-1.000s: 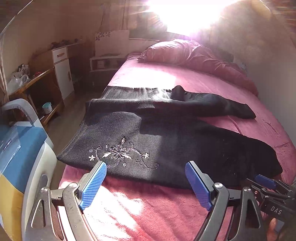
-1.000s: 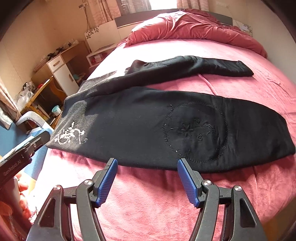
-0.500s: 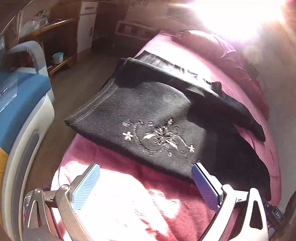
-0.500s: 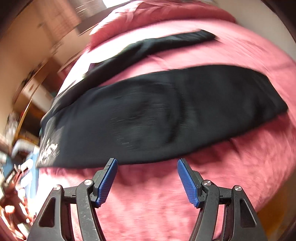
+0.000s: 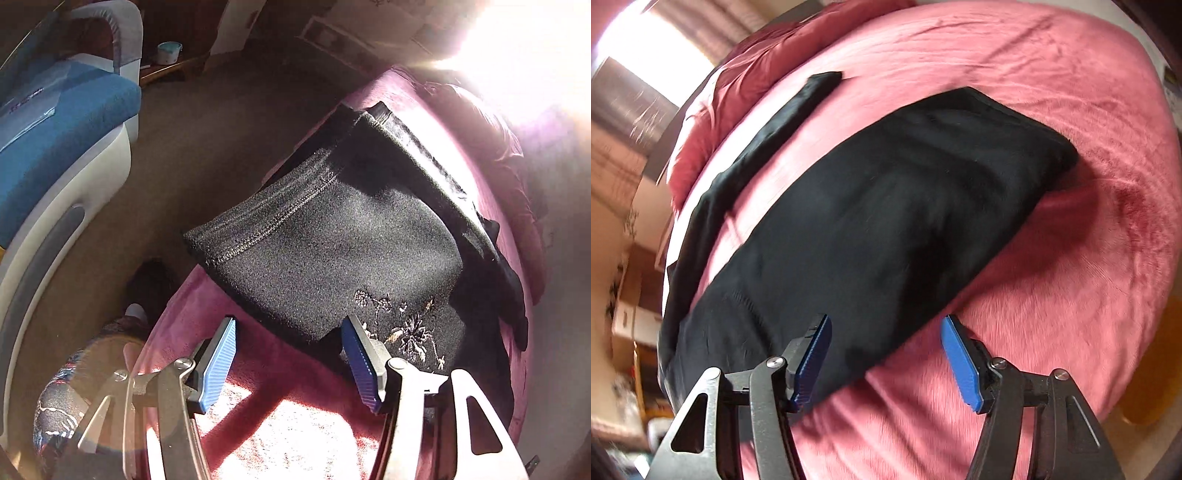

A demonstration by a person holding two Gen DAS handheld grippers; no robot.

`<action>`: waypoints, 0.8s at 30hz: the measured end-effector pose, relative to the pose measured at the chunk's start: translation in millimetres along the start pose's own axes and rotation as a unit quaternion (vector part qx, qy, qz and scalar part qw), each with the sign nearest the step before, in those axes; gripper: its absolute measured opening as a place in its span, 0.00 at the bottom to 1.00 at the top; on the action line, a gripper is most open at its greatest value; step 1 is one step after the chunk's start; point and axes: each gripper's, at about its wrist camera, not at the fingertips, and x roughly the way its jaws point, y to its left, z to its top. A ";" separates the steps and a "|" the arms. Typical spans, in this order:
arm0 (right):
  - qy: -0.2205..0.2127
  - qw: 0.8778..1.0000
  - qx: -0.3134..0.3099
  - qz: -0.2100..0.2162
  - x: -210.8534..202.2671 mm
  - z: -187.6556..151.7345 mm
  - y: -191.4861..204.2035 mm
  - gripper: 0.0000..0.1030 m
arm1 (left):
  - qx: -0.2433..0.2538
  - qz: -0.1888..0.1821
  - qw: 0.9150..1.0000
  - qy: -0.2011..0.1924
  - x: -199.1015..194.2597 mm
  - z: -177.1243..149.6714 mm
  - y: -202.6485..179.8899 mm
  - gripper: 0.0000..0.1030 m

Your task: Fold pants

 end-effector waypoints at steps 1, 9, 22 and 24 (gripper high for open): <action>0.000 1.000 0.008 0.002 2.9 2.9 -0.8 0.61 | -0.005 -0.004 1.000 -0.001 0.8 3.3 0.5 0.56; -0.009 1.000 0.024 0.000 10.8 28.2 0.4 0.60 | -0.027 0.004 1.000 0.004 17.1 25.4 -1.3 0.49; -0.028 0.999 -0.024 0.014 -20.3 44.2 2.5 0.19 | 0.002 -0.007 0.998 -0.068 -48.5 21.7 -5.6 0.06; -0.028 0.999 -0.033 0.015 -26.6 45.1 2.7 0.18 | 0.006 -0.008 0.997 -0.072 -60.8 15.3 -6.4 0.06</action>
